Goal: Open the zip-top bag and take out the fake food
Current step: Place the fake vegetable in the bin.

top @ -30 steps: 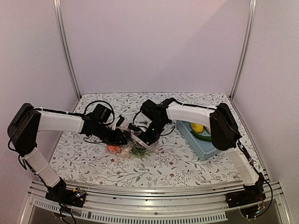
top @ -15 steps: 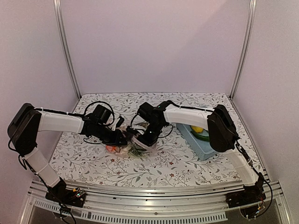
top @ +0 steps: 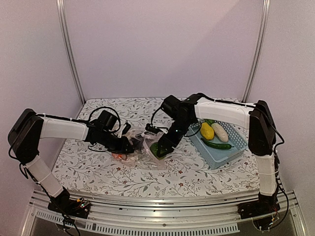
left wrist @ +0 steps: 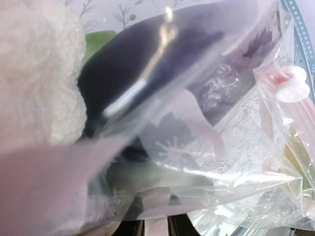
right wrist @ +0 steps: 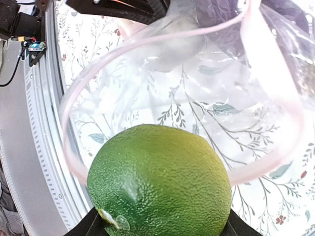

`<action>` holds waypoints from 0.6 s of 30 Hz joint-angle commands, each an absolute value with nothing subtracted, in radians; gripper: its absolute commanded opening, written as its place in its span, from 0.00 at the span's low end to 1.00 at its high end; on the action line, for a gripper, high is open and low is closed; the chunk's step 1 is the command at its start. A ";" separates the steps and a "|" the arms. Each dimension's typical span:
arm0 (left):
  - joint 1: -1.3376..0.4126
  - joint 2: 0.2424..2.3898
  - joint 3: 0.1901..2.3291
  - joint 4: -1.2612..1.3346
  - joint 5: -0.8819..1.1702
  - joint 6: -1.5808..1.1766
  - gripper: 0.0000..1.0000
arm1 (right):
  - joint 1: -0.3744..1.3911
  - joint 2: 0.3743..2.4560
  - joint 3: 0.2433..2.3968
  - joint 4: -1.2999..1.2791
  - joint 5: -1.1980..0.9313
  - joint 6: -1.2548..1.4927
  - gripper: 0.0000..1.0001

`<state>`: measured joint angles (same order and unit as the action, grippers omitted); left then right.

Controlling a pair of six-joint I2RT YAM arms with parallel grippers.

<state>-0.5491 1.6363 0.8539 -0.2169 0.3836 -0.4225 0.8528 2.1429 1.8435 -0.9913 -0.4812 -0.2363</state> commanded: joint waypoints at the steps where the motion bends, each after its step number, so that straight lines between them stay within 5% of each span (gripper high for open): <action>1: -0.557 1.632 0.855 -0.233 0.375 -0.406 0.17 | 0.812 2.057 1.771 -1.048 -0.511 -0.328 0.43; 9: -0.577 1.521 0.866 -0.164 0.408 -0.372 0.23 | 0.685 1.895 1.660 -1.068 -0.502 -0.345 0.43; 18: -0.600 1.388 1.073 -0.349 0.288 -0.226 0.50 | 0.404 1.774 1.588 -1.078 -0.377 -0.311 0.43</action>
